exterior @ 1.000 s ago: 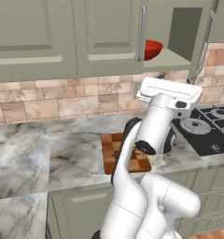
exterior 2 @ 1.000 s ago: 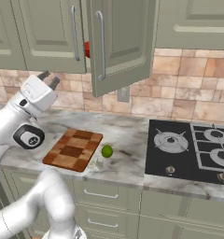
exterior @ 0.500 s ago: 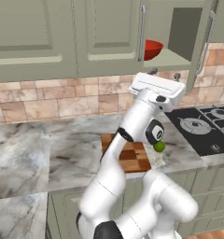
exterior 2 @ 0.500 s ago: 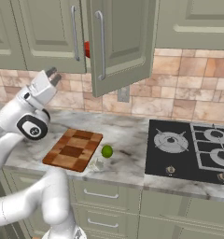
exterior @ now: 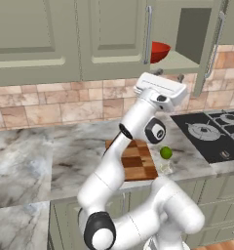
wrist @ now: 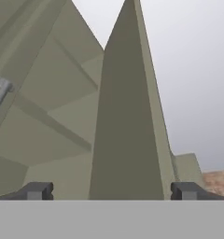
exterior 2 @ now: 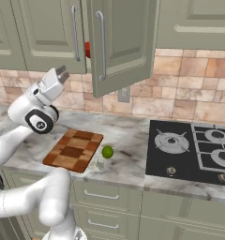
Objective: Open the cabinet. Place the bowl and condiment on the counter. Then place the lime and garlic on the cutting board.
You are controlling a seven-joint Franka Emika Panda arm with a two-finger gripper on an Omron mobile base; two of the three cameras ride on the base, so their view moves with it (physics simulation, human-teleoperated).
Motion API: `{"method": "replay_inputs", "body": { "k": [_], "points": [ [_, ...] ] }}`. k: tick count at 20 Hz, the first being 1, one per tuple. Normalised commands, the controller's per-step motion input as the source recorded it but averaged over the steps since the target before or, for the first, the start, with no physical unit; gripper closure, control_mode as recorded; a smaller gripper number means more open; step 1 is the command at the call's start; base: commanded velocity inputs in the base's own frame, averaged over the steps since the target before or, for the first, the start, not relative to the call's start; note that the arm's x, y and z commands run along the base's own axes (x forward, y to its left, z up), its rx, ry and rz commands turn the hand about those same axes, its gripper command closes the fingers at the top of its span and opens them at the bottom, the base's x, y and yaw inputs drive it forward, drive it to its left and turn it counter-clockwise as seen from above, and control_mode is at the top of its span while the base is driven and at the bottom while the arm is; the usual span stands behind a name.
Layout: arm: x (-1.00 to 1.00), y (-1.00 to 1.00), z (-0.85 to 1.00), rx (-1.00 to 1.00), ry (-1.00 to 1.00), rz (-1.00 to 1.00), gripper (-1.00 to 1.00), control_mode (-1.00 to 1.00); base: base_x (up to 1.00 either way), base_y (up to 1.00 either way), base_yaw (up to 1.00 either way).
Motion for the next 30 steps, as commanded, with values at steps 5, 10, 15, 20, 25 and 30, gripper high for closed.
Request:
{"method": "replay_inputs", "body": {
  "k": [5, 10, 15, 20, 25, 30],
  "points": [
    [0.19, -0.16, 0.00, 0.10, 0.09, 0.00, -1.00, -1.00, 0.00, 0.00, 0.00],
    [0.24, -0.28, 0.00, 0.11, 0.07, -0.01, -1.00, -1.00, 0.00, 0.00, 0.00],
    [0.28, -0.29, -0.03, 0.05, 0.00, -0.06, -1.00, -1.00, 0.00, 0.00, 0.00],
    [0.29, -0.32, -0.05, 0.02, 0.00, -0.09, -1.00, -1.00, 0.00, 0.00, 0.00],
    [0.30, -0.42, -0.04, 0.02, 0.00, -0.10, -1.00, -1.00, 0.00, 0.00, 0.00],
    [0.20, -0.54, 0.00, 0.02, 0.01, -0.09, -1.00, -1.00, 0.00, 0.00, 0.00]
  ]
}}
